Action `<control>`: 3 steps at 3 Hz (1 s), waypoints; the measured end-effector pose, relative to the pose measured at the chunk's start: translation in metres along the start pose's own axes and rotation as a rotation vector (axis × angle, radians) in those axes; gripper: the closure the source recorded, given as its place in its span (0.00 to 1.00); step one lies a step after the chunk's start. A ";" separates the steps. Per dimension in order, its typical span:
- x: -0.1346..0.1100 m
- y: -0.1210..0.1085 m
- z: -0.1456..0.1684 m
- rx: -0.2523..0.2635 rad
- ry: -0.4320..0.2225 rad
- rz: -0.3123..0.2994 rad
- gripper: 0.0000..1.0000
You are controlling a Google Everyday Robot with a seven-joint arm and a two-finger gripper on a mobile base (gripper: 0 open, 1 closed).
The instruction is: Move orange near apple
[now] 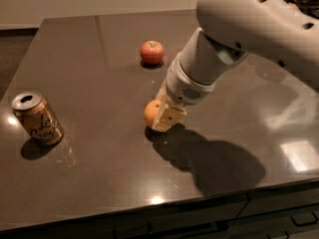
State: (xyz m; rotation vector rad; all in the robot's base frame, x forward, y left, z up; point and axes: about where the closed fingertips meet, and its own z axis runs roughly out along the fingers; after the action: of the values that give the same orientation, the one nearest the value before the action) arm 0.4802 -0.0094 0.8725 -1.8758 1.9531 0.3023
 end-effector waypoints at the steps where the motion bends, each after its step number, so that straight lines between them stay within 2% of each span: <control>1: 0.011 -0.031 -0.008 0.032 0.012 0.096 0.97; 3: 0.039 -0.120 -0.013 0.125 -0.002 0.331 1.00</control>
Offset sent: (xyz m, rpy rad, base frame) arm 0.1398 -0.0631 0.0081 0.0739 0.0670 -0.4312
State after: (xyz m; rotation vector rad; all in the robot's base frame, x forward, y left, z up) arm 0.5968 -0.0580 0.8822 -1.4722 2.2243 0.2696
